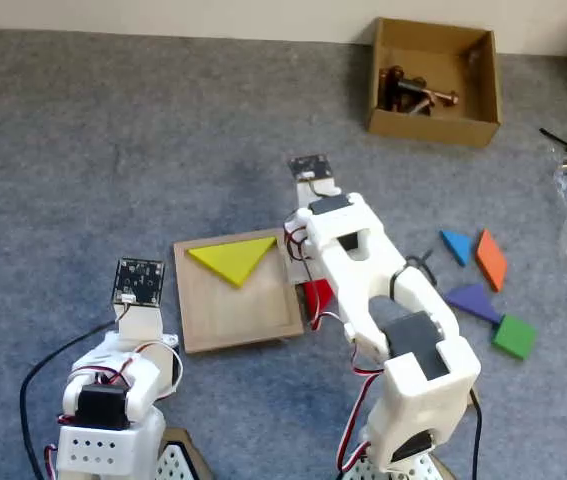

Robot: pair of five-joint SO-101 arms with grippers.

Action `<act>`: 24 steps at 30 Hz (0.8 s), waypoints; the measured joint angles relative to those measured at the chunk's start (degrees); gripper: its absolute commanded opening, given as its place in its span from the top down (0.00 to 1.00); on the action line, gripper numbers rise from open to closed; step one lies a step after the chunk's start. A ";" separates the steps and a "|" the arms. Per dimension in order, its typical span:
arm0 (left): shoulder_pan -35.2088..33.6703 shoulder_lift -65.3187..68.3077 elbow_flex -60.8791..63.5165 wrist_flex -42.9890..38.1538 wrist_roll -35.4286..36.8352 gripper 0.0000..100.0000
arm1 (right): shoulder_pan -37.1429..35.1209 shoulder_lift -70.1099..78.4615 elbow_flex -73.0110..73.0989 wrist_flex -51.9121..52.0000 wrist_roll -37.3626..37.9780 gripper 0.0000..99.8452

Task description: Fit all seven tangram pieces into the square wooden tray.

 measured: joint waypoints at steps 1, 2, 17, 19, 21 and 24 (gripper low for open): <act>0.00 0.00 0.00 0.00 0.00 0.99 | 0.00 0.00 0.00 0.00 0.00 0.83; 0.00 0.00 0.00 0.00 0.00 0.99 | 0.00 0.00 0.00 0.00 0.00 0.83; 0.00 0.00 0.00 0.00 0.00 0.99 | 1.41 0.00 0.00 0.00 0.00 0.83; 0.00 0.00 0.00 0.00 0.00 0.99 | 1.58 0.00 0.00 0.00 0.00 0.83; 0.00 0.00 0.00 0.00 0.00 0.99 | 1.58 0.00 0.00 0.00 0.00 0.83; 0.00 0.00 0.00 0.00 0.00 0.99 | 1.67 0.00 0.00 0.00 0.00 0.83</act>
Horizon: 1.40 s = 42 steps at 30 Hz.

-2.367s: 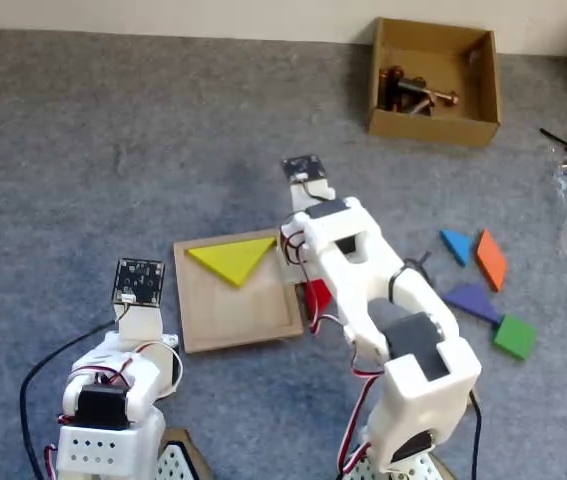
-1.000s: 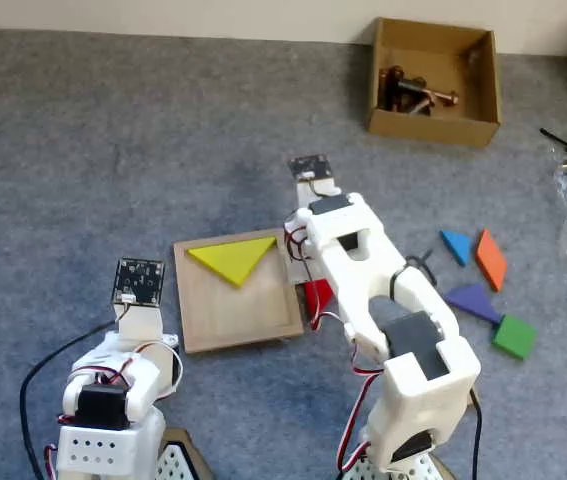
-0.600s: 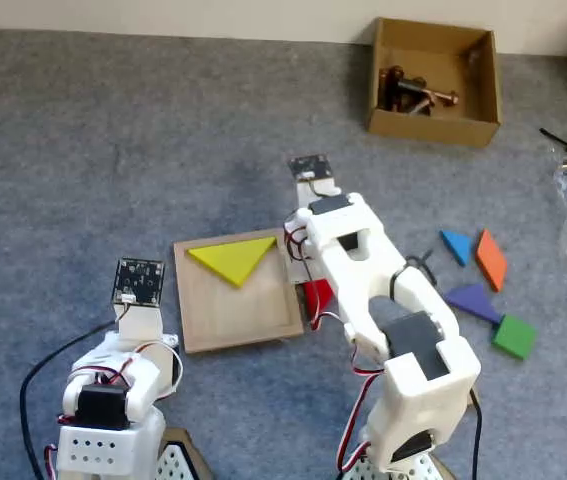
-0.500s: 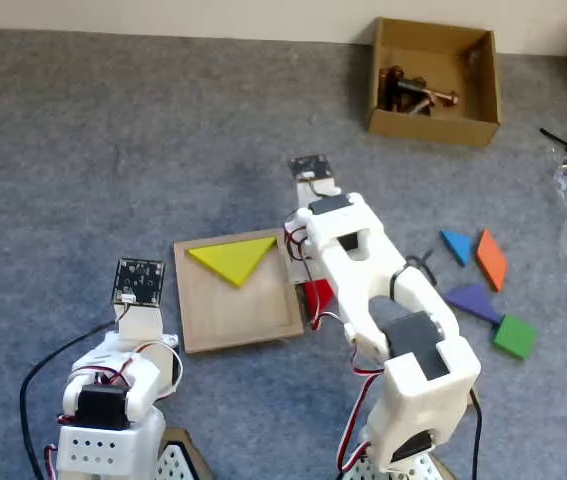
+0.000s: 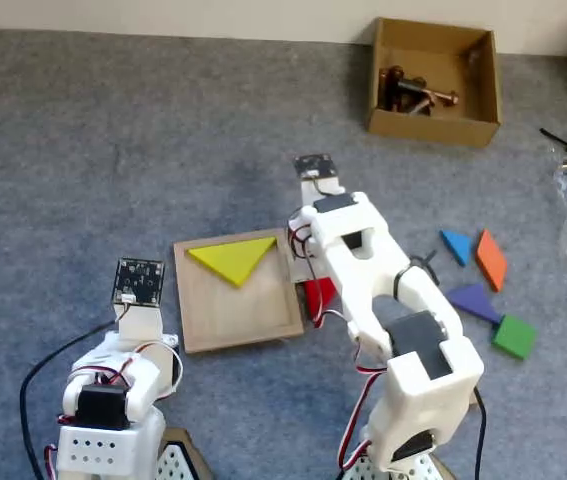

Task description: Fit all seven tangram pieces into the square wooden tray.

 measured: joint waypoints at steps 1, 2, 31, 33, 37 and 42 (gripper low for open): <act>0.00 0.00 0.00 0.00 0.00 0.99 | 0.00 0.00 0.00 0.00 0.00 0.83; 0.00 0.00 0.00 0.00 0.00 0.99 | 0.00 0.00 0.00 0.00 0.00 0.83; 0.00 0.00 0.00 0.00 0.00 0.99 | 1.76 1.05 -3.96 5.80 0.00 0.83; 0.00 0.00 0.00 0.00 0.00 0.99 | 1.76 1.05 -3.96 5.80 0.00 0.83; 0.00 0.00 0.00 0.00 0.00 0.99 | 1.76 1.05 -3.96 5.80 0.00 0.83; 0.00 0.00 0.00 0.00 0.00 0.99 | 1.76 1.05 -3.96 5.80 0.00 0.85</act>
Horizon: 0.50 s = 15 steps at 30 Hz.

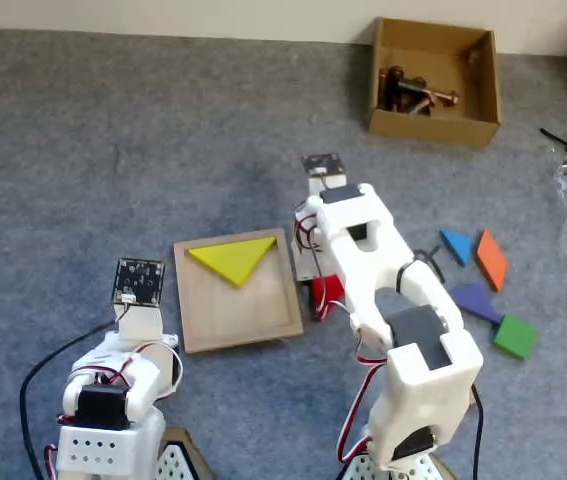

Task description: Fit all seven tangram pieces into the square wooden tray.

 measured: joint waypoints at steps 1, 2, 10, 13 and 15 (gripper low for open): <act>0.00 0.00 0.00 0.00 0.00 0.99 | 0.00 0.00 0.00 0.00 0.00 0.87; 0.00 0.00 0.00 0.00 0.00 0.99 | 0.00 0.00 0.00 0.00 0.00 0.89; 0.00 0.00 0.00 0.00 0.00 0.99 | 0.79 0.00 -0.09 0.00 0.00 0.93; 0.00 0.00 0.00 0.00 0.00 0.99 | 0.79 0.00 -0.18 0.00 0.00 0.93; 0.00 0.00 0.00 0.00 0.00 0.99 | 0.79 0.00 -0.18 0.00 0.00 0.93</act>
